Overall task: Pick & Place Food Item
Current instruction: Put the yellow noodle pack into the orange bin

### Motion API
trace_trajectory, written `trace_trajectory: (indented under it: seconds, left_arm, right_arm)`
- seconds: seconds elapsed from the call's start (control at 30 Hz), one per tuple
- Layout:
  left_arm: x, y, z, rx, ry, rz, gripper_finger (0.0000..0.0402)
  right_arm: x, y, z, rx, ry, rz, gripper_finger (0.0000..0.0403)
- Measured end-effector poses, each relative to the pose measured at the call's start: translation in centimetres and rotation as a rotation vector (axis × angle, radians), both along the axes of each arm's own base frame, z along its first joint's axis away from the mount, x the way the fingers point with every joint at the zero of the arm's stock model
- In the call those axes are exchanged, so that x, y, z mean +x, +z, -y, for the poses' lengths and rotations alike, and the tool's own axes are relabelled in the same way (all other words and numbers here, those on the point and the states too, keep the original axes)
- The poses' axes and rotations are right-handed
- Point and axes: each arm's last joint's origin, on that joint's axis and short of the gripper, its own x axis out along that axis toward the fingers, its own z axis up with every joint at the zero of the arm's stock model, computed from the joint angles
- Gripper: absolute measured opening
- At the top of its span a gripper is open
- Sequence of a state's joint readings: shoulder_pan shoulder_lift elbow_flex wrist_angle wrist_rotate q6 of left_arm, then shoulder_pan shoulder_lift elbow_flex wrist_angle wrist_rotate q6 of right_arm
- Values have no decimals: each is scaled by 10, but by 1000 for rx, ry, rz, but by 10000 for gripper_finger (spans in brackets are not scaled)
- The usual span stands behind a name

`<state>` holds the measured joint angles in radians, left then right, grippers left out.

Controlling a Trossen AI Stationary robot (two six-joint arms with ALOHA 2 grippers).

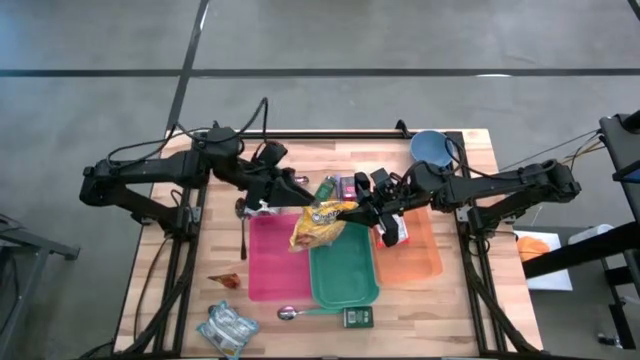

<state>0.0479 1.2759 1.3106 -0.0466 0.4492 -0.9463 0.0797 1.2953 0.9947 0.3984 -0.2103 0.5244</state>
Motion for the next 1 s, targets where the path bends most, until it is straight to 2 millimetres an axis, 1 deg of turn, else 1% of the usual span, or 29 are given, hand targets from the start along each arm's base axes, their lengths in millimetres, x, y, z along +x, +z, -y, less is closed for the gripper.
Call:
trace_trajectory:
  seconds: [0.1,0.2,0.37,0.53,0.73,0.83,1.0]
  left_arm:
    - [-5,4,-1,4,7,17,186]
    - [-10,7,-3,4,16,23,186]
    - [-16,7,-6,2,46,-9,186]
    - [-26,3,-12,1,116,-98,186]
    - [-35,2,-13,17,153,-131,186]
    - [-36,3,-13,29,163,-129,186]
    - [-40,5,-14,36,171,-115,186]
  right_arm:
    - [0,-1,0,8,2,-8,13]
    - [0,-2,0,63,-7,-48,13]
    - [-9,-5,3,109,-105,-154,13]
    - [-32,0,8,142,-210,-250,13]
    - [-70,3,14,200,-344,-392,13]
    - [-86,-1,17,235,-407,-489,13]
    - [-106,-10,17,285,-467,-642,13]
